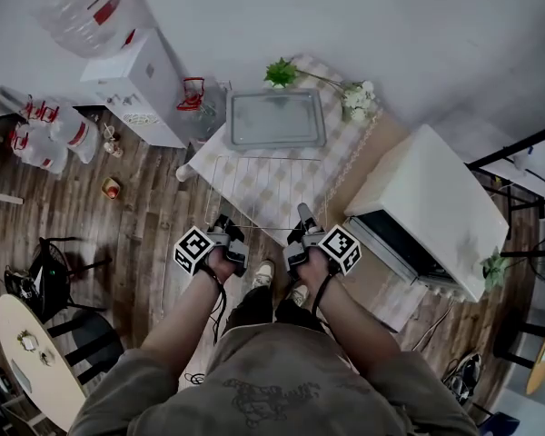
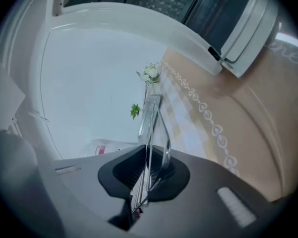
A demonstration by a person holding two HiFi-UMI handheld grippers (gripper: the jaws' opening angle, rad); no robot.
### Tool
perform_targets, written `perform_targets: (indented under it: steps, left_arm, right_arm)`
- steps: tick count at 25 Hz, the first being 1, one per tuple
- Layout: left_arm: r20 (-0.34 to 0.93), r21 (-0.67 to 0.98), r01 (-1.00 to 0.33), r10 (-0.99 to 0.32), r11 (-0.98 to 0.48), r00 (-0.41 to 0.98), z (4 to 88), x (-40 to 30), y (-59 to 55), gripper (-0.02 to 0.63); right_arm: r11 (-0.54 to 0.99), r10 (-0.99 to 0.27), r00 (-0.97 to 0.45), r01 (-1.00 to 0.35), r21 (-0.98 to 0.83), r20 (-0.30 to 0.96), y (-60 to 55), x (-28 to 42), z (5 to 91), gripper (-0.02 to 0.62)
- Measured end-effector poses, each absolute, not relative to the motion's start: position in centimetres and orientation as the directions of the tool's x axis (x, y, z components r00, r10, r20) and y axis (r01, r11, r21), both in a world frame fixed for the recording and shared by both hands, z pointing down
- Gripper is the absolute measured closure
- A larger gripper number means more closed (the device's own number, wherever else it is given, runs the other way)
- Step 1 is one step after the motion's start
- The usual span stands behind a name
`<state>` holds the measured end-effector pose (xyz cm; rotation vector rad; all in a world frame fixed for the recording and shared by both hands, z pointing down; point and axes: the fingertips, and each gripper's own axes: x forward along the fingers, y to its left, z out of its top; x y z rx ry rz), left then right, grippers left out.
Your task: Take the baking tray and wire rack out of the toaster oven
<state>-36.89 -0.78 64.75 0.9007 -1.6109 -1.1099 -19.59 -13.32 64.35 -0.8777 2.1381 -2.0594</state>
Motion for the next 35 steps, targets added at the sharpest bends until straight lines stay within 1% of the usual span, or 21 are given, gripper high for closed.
perform_targets:
  steps: [4, 8, 11, 13, 16, 17, 20, 22, 25, 31, 33, 35]
  left_arm:
    - [0.331, 0.934, -0.041, -0.905, 0.354, -0.266, 67.1, -37.3, -1.8, 0.600]
    - [0.339, 0.931, -0.046, -0.904, 0.363, -0.261, 68.1, -37.9, -2.3, 0.597]
    - [0.362, 0.921, -0.053, -0.899, 0.385, -0.248, 68.9, -38.0, -2.7, 0.584]
    - [0.418, 0.898, -0.044, -0.880, 0.438, -0.227, 69.9, -37.8, -2.6, 0.555]
    - [0.517, 0.848, -0.018, -0.833, 0.530, -0.196, 71.4, -37.5, -2.4, 0.464]
    - [0.541, 0.832, -0.022, -0.819, 0.554, -0.190, 71.7, -37.5, -2.4, 0.449]
    - [0.592, 0.794, -0.034, -0.786, 0.606, -0.181, 72.4, -37.4, -2.3, 0.395]
    - [0.607, 0.783, -0.030, -0.773, 0.622, -0.182, 72.5, -37.4, -2.3, 0.370]
    - [0.615, 0.775, -0.039, -0.767, 0.631, -0.185, 72.5, -37.6, -2.3, 0.353]
    - [0.657, 0.741, -0.042, -0.737, 0.670, -0.158, 73.0, -37.2, -1.9, 0.293]
    - [0.678, 0.724, -0.038, -0.721, 0.688, -0.142, 73.4, -36.8, -1.5, 0.265]
    - [0.694, 0.710, -0.044, -0.708, 0.703, -0.129, 73.8, -36.6, -1.1, 0.256]
  right_arm:
    - [-0.056, -0.431, -0.812, -0.411, -0.910, 0.393, -14.3, -19.9, 66.3, 0.561]
    - [-0.069, -0.433, -0.795, -0.440, -0.895, 0.424, -14.9, -20.5, 68.0, 0.565]
    - [-0.073, -0.432, -0.781, -0.468, -0.881, 0.451, -15.7, -20.6, 68.8, 0.551]
    - [-0.067, -0.419, -0.762, -0.517, -0.853, 0.494, -16.1, -20.5, 69.3, 0.512]
    - [-0.057, -0.374, -0.721, -0.610, -0.790, 0.584, -16.5, -20.5, 70.2, 0.442]
    - [-0.058, -0.357, -0.706, -0.637, -0.768, 0.612, -16.6, -20.4, 70.5, 0.422]
    - [-0.068, -0.315, -0.665, -0.695, -0.715, 0.677, -16.4, -20.0, 71.1, 0.322]
    - [-0.082, -0.290, -0.638, -0.726, -0.683, 0.713, -16.3, -19.6, 71.1, 0.282]
    - [-0.090, -0.262, -0.604, -0.761, -0.642, 0.753, -15.9, -19.0, 71.1, 0.242]
    - [-0.067, -0.221, -0.542, -0.821, -0.567, 0.811, -15.5, -17.7, 71.3, 0.192]
    - [-0.061, -0.222, -0.530, -0.830, -0.555, 0.818, -15.4, -17.3, 71.1, 0.184]
    - [-0.057, -0.228, -0.527, -0.832, -0.552, 0.819, -15.4, -17.0, 70.9, 0.184]
